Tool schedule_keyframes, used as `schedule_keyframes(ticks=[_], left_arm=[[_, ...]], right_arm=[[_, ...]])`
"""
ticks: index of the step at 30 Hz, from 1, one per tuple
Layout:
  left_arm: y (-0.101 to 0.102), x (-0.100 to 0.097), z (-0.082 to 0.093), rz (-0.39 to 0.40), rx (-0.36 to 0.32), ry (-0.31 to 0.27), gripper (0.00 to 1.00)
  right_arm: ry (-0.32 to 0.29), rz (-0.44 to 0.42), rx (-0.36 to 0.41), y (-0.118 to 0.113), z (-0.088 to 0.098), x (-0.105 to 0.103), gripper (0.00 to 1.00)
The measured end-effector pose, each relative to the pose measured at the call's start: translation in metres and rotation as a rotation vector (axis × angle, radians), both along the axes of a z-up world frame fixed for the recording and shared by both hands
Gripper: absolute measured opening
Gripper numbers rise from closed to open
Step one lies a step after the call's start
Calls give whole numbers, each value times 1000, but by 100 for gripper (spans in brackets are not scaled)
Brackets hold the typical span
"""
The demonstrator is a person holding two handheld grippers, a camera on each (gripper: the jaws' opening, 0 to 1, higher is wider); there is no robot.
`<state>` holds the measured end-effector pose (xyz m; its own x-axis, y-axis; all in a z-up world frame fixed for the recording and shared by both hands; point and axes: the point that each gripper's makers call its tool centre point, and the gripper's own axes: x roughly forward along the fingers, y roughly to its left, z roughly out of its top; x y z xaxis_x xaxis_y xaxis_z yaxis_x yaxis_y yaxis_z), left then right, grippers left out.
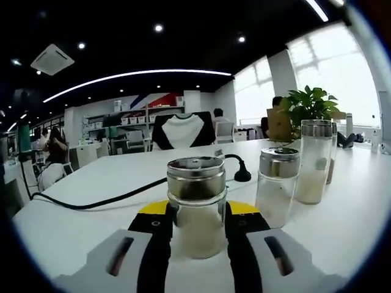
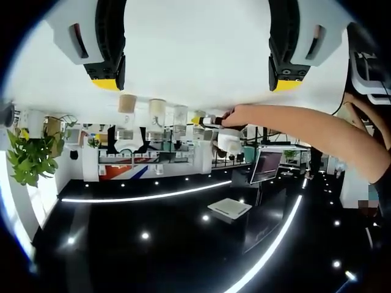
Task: Rotate the seasoning bottle until the label or dispensing opening points toward the visible target arrow and the bottle remains upright within the marked orientation range
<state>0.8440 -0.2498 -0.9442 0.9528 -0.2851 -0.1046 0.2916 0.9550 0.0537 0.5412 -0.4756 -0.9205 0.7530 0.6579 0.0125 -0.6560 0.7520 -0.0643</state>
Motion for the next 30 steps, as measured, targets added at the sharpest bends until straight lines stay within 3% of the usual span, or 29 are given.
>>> schedule_keyframes(ticks=[16,23,24,27,30], left_arm=[[-3,-5,8,-28,-40,-31,35],[-9,-19,20,-71,-75,-77,35],[-8,-21,22,-82,-105,-76,35],[-3,-23,23,-77,-102,-90,35],[-5,-29,22,-98,-104,-70,35]], right_arm=[[-3,7,3,0,1,-1,100],[-1,14,-6,2,0,-2,100],[0,16,-9,3,-1,-2,100],[2,19,-23,5,-3,-2,100],[4,18,-35,5,-4,-2,100]])
